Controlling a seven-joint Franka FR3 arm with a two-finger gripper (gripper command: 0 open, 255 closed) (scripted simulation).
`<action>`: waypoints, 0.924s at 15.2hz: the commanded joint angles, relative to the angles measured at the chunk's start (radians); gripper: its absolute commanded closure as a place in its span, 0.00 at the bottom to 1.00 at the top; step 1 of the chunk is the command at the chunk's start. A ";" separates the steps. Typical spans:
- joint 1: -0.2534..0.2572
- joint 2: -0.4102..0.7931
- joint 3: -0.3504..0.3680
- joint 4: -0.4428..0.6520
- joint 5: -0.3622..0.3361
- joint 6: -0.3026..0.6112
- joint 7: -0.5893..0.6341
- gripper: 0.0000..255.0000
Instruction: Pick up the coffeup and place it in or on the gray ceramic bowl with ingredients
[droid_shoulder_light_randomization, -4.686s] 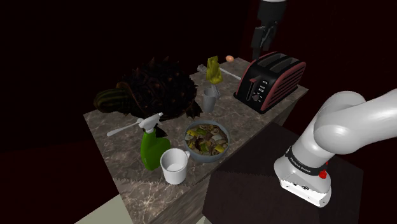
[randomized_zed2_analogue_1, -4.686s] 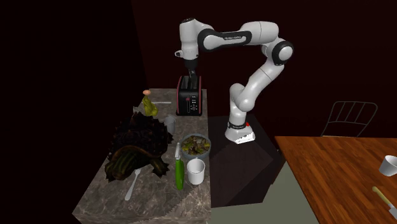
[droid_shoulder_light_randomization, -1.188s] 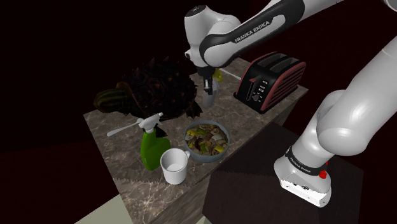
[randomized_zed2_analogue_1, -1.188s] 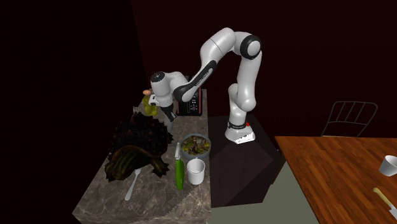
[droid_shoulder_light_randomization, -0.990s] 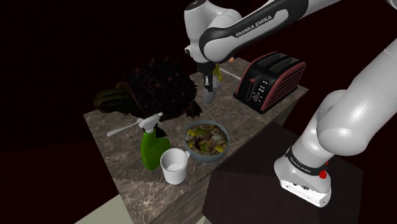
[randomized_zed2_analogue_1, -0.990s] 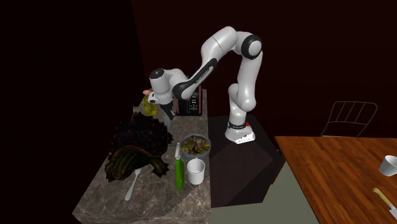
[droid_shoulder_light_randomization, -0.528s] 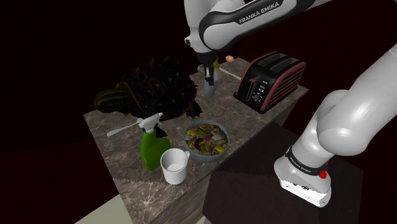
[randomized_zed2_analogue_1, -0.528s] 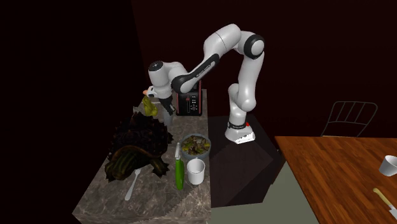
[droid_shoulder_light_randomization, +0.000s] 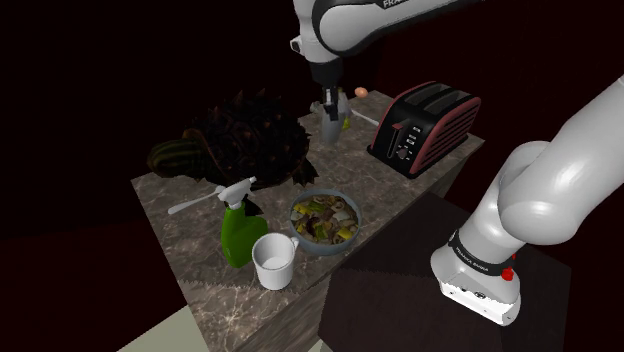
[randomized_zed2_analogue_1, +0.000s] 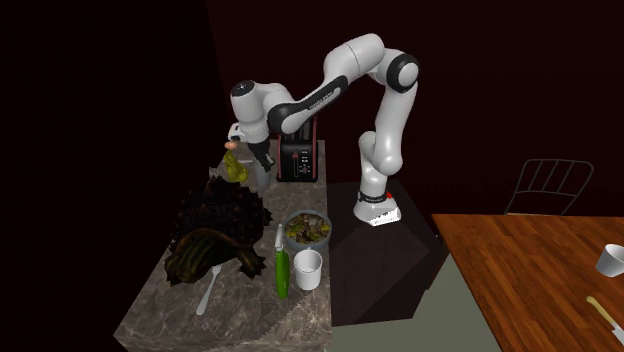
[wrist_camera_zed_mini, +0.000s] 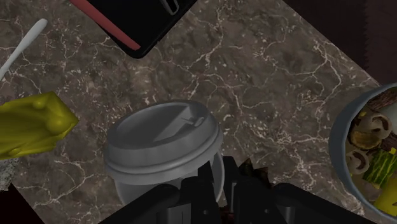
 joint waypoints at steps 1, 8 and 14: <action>0.001 -0.006 0.001 0.019 0.002 -0.024 -0.006 1.00; 0.012 -0.031 0.014 0.067 0.015 -0.101 -0.003 1.00; 0.076 -0.100 0.098 0.034 0.071 -0.163 0.115 1.00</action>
